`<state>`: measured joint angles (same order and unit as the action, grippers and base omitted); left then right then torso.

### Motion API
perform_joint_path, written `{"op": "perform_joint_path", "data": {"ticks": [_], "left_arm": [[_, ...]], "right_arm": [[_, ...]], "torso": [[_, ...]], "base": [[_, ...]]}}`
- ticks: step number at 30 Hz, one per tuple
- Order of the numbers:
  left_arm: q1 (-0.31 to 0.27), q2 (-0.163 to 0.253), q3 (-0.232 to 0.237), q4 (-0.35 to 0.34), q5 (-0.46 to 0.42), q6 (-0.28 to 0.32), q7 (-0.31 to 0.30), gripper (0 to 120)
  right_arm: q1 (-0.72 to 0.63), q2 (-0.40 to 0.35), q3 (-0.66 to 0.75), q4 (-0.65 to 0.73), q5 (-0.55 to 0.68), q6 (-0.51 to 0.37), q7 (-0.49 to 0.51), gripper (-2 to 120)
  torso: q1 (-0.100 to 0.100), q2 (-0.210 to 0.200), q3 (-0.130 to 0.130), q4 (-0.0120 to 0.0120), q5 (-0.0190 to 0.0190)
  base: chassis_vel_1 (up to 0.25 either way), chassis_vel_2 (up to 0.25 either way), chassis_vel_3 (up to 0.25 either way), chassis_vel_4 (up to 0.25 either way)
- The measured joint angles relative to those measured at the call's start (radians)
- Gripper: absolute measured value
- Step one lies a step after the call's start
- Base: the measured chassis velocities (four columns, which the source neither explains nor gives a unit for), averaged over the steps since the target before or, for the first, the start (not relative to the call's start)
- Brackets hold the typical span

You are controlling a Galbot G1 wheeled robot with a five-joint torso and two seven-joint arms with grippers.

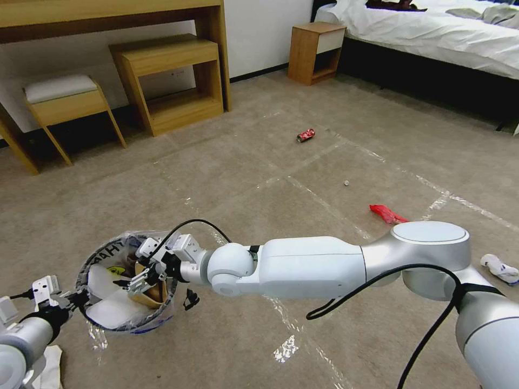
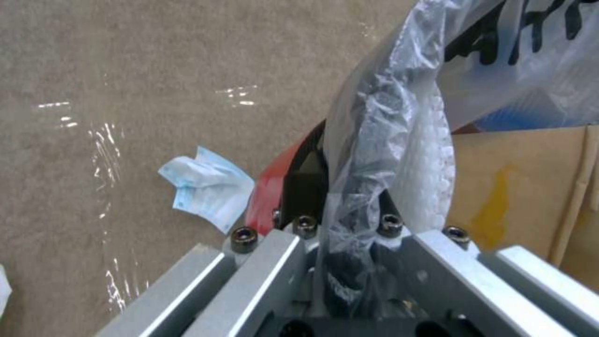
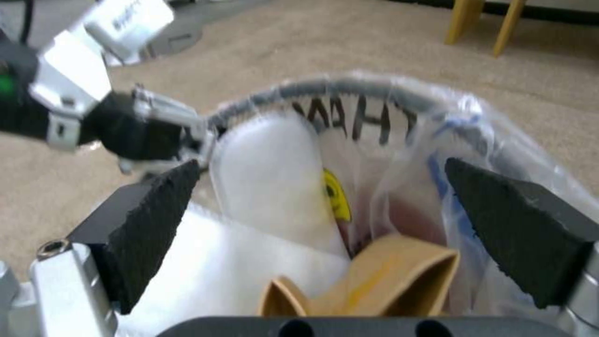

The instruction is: Pick up the trash bin and place the garbage on the floor into it.

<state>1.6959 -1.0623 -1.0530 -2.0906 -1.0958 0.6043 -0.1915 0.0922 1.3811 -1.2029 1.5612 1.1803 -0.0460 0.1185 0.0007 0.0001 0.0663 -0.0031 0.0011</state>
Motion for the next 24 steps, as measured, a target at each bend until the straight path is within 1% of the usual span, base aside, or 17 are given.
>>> {"op": "perform_joint_path", "data": {"ticks": [4, 7, 8, 10, 12, 14, 15, 17, 19, 22, 23, 24], "left_arm": [[-0.003, 0.0, 0.001, 0.003, 0.002, 0.0, 0.001, 1], [-0.004, 0.0, 0.001, 0.005, 0.002, 0.0, 0.001, 1], [-0.004, 0.0, 0.001, 0.005, 0.002, 0.0, 0.001, 1], [-0.008, 0.0, -0.001, 0.007, 0.002, 0.0, 0.001, 1], [-0.009, 0.0, -0.002, 0.008, 0.002, 0.0, 0.001, 1], [-0.013, 0.001, -0.007, 0.01, 0.002, 0.0, 0.001, 1], [-0.013, 0.001, -0.007, 0.01, 0.002, 0.0, 0.001, 1], [-0.015, 0.001, -0.01, 0.011, 0.002, 0.0, 0.001, 1], [-0.015, 0.001, -0.011, 0.011, 0.002, -0.001, 0.001, 1], [-0.017, -0.001, -0.016, 0.014, 0.006, -0.002, 0.001, 1], [-0.017, -0.001, -0.016, 0.014, 0.006, -0.002, 0.001, 1], [-0.017, -0.001, -0.018, 0.015, 0.008, -0.003, 0.002, 1]], "right_arm": [[-0.011, -0.003, 0.027, 0.001, 0.005, 0.038, -0.021, 100], [-0.031, -0.01, 0.084, 0.001, 0.014, 0.086, -0.056, 100], [-0.031, -0.01, 0.084, 0.001, 0.014, 0.086, -0.056, 100], [-0.05, -0.022, 0.143, 0.003, 0.018, 0.128, -0.085, 100], [-0.058, -0.029, 0.171, 0.005, 0.016, 0.141, -0.094, 100], [-0.079, -0.048, 0.244, 0.013, 0.009, 0.161, -0.11, 100], [-0.079, -0.048, 0.244, 0.013, 0.009, 0.161, -0.11, 100], [-0.109, -0.07, 0.345, 0.02, -0.008, 0.179, -0.119, 100], [-0.116, -0.075, 0.366, 0.021, -0.012, 0.181, -0.121, 100], [-0.168, -0.111, 0.538, 0.024, -0.043, 0.201, -0.142, 100], [-0.168, -0.111, 0.538, 0.024, -0.043, 0.201, -0.142, 100], [-0.181, -0.117, 0.582, 0.023, -0.051, 0.207, -0.148, 100]], "torso": [[0.0, 0.0, 0.0, 0.0, 0.0], [0.0, 0.0, 0.0, 0.0, 0.0], [0.0, 0.0, 0.0, 0.0, 0.0], [0.0, 0.0, 0.0, 0.0001, 0.0], [0.0, 0.0, 0.0, 0.0001, 0.0], [0.0, 0.0, 0.0, 0.0, 0.0003], [0.0, 0.0, 0.0, 0.0, 0.0003], [0.0, 0.0, 0.0, 0.0, 0.0003], [0.0, 0.0, 0.0, 0.0, 0.0003], [0.0, 0.0, 0.0, -0.0001, 0.0003], [0.0, 0.0, 0.0, -0.0001, 0.0003], [0.0, 0.0, 0.0, -0.0001, 0.0004]], "base": [[0.0, 0.0, 0.0, 0.0], [0.0, 0.0, 0.0, 0.0], [0.0, 0.0, 0.0, 0.0], [0.0, 0.0, 0.0, 0.0], [0.0, 0.0, 0.0, 0.0], [0.0, 0.0, 0.0, 0.0], [0.0, 0.0, 0.0, 0.0], [0.0, 0.0, 0.0, 0.0], [0.0, 0.0, 0.0, 0.0], [0.0, 0.0, 0.0, 0.0], [0.0, 0.0, 0.0, 0.0], [0.0, 0.0, 0.0, 0.0]]}}
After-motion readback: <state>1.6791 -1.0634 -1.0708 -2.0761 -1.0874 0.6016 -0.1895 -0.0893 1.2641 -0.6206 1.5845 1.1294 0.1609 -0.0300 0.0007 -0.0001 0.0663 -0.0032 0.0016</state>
